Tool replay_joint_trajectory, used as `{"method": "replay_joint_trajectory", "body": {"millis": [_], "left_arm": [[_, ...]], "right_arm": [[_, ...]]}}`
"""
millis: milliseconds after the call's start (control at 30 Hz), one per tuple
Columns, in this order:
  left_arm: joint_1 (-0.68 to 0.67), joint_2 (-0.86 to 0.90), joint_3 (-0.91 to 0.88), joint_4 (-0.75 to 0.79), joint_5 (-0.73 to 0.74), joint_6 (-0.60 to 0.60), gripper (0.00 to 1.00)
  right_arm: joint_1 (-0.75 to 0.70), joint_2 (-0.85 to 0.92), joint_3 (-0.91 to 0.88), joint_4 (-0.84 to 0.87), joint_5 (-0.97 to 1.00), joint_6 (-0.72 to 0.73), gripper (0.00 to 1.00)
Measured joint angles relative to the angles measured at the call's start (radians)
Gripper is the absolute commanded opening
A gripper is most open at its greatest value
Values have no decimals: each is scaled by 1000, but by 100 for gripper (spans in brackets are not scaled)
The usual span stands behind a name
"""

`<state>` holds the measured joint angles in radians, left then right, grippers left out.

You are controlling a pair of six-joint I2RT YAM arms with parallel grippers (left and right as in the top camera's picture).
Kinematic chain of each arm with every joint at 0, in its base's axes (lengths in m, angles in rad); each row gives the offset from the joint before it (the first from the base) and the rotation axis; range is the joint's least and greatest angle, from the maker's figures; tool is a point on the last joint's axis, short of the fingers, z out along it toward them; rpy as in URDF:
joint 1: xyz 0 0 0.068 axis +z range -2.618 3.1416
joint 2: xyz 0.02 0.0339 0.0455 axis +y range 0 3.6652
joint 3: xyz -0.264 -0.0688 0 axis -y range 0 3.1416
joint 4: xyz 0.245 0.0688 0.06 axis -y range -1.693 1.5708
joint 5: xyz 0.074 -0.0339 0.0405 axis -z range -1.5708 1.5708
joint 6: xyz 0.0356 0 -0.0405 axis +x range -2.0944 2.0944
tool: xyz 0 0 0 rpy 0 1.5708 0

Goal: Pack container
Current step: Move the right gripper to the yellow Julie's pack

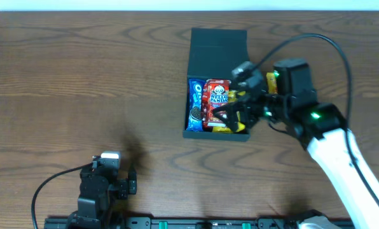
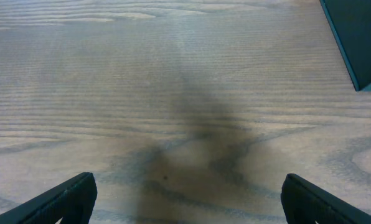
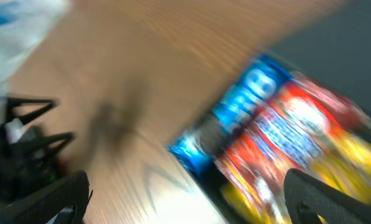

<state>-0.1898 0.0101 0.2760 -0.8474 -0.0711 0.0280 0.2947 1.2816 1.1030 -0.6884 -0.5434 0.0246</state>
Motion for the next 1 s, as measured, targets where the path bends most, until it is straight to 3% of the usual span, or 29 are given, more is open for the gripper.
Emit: {"method": "replay_joint_trajectory", "body": {"millis": [200,467,633,1000], "left_arm": [[0,0,0,0,0,0,95],[0,0,0,0,0,0,95],[0,0,0,0,0,0,96],[0,0,0,0,0,0,95]], "right_arm": [[-177,-4,0,-232,299,182,99],[-328,142,0,-164,430,254,99],[-353,315,24,-134,467,261,99],[-308,594,307,-163,540,208,99]]}}
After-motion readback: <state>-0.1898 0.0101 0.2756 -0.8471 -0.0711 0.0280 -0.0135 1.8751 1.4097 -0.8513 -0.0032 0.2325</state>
